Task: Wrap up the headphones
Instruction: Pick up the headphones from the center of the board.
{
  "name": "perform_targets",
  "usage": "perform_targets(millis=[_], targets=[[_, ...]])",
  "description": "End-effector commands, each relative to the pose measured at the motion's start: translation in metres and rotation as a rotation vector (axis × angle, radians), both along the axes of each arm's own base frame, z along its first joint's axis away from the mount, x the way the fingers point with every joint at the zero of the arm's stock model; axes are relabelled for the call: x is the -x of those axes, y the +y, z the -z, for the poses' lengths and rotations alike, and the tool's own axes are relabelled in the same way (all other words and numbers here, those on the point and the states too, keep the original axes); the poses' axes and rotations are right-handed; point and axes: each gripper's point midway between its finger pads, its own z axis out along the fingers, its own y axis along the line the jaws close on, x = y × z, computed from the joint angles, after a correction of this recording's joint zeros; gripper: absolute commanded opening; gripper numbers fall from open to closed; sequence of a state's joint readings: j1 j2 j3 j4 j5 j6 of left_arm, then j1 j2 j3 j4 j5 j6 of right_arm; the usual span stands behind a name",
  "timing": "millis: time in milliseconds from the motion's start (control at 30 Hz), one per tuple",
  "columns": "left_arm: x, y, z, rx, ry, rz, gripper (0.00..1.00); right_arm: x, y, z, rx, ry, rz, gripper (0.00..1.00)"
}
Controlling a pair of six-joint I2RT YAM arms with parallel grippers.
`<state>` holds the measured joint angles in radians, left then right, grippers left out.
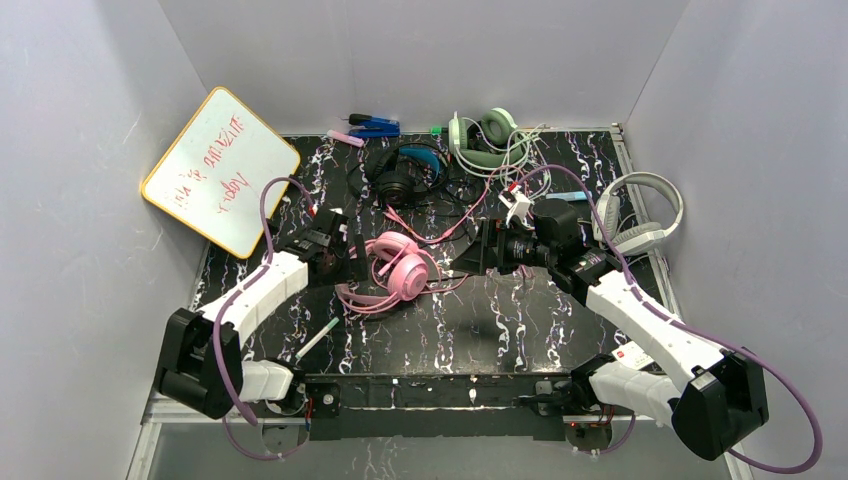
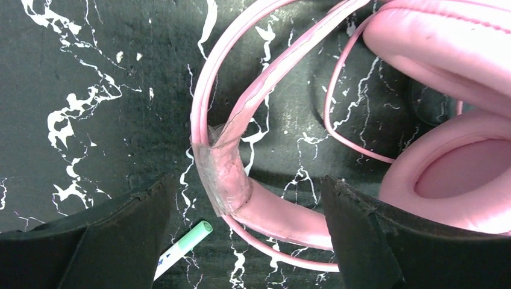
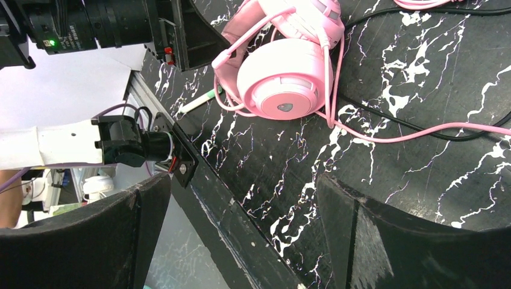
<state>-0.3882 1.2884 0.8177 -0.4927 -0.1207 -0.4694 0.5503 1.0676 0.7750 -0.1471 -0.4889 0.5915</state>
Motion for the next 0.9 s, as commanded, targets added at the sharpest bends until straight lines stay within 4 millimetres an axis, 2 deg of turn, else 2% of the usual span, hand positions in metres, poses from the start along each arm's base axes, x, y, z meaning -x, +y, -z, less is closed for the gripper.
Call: perform_targets(millis=[0,267,400,500,600,633,800,867], targets=[[0.007,0.012,0.015,-0.051,0.041,0.013,0.89,-0.001,0.003,-0.018,-0.028,-0.079,-0.022,0.99],[0.004,0.007,0.038,-0.019,0.117,-0.014,0.82,-0.001,0.004,-0.019,-0.040,-0.077,-0.021,0.99],[0.012,0.006,0.053,-0.018,0.190,-0.028,0.63,-0.001,0.002,-0.020,-0.037,-0.082,-0.014,0.99],[0.012,0.007,0.055,-0.030,0.197,-0.034,0.38,-0.001,0.002,-0.020,-0.035,-0.080,-0.014,0.99],[0.003,0.016,0.042,-0.066,0.138,-0.055,0.04,-0.001,0.001,-0.020,-0.031,-0.079,-0.007,0.98],[0.000,0.018,0.035,-0.077,0.120,-0.057,0.00,-0.001,0.000,-0.021,-0.027,-0.080,-0.003,0.98],[-0.020,0.021,-0.027,-0.085,-0.009,-0.072,0.00,-0.001,-0.002,-0.022,-0.003,-0.107,-0.016,0.98],[-0.021,0.021,-0.054,-0.070,-0.042,-0.075,0.00,0.003,0.000,-0.023,-0.010,-0.120,-0.049,0.98]])
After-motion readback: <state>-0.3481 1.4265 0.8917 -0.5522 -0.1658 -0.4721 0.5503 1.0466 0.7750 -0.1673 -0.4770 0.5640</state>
